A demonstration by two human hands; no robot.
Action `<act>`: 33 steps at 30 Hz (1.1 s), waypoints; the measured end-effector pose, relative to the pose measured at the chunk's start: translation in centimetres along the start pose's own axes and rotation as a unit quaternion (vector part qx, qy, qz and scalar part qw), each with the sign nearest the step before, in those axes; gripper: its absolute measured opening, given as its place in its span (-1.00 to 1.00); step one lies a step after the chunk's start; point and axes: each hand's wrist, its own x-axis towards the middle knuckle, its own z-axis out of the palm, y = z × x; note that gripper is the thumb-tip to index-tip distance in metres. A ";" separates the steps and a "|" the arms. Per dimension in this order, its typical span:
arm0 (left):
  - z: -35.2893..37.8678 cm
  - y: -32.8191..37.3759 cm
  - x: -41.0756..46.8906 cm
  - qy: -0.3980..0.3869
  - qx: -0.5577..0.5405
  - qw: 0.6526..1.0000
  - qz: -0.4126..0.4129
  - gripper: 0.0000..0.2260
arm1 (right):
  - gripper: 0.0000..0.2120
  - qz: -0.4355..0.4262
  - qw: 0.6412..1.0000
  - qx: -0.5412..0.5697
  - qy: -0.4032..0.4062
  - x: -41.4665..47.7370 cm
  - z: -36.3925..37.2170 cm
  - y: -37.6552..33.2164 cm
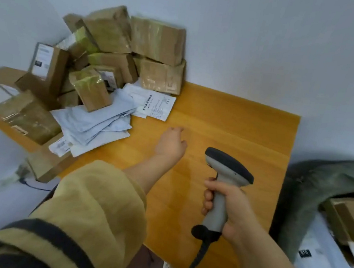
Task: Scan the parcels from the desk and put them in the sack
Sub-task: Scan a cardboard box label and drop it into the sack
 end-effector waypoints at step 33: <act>-21.0 -20.9 19.7 0.161 -0.189 0.888 -0.386 0.13 | -0.94 -0.043 0.973 -0.208 -0.086 11.3 21.8 0.4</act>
